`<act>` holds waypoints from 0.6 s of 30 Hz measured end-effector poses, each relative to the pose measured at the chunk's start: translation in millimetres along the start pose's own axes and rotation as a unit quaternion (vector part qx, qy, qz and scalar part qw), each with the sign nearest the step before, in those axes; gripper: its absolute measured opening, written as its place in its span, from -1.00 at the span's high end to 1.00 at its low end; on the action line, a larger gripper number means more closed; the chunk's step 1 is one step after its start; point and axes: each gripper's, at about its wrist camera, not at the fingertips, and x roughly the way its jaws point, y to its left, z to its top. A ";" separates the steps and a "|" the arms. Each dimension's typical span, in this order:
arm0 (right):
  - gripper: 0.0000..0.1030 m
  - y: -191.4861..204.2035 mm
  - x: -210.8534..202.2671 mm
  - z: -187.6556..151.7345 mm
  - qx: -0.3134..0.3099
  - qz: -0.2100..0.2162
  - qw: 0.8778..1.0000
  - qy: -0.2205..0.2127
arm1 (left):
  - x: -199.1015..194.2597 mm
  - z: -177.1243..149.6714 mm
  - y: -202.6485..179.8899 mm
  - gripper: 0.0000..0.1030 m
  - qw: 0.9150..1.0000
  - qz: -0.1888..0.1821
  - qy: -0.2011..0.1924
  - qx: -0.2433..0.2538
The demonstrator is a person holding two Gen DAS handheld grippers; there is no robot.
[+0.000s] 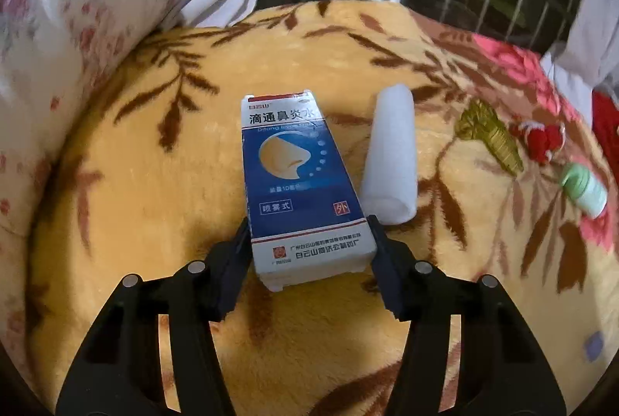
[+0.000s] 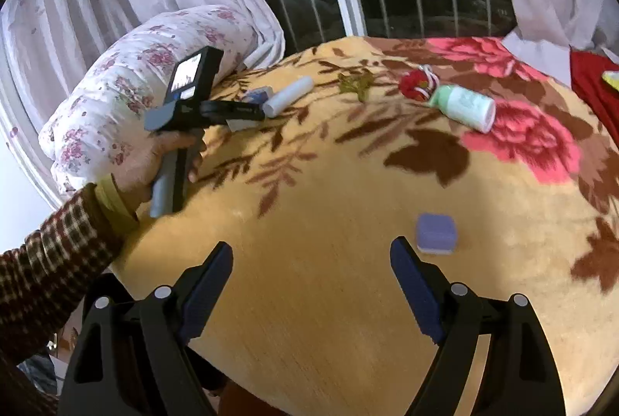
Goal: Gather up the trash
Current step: 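Grasp the blue-white medicine box with the left tool while the right tool grasps the white foam tube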
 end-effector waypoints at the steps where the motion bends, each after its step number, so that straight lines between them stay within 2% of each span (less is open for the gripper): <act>1: -0.59 2.7 1.2 3.2 -0.005 0.001 1.000 -0.001 | -2.3 -1.3 2.0 -0.07 1.000 0.003 -0.004 -0.002; 4: -0.59 12.2 9.8 18.5 -0.017 0.007 1.000 0.000 | -15.7 -7.4 10.7 -0.06 1.000 0.004 -0.022 -0.004; 8: -0.59 34.0 35.6 57.9 -0.030 0.023 0.999 0.008 | -46.6 -22.0 16.6 -0.06 0.999 0.009 -0.050 0.014; 13: -0.59 78.7 114.5 134.7 -0.038 -0.009 0.999 0.020 | -82.7 -49.2 20.6 -0.06 0.997 -0.004 -0.068 0.032; 18: -0.59 80.9 213.0 187.9 -0.001 -0.061 0.997 0.054 | -100.8 -75.8 24.6 -0.07 0.997 -0.034 -0.068 0.032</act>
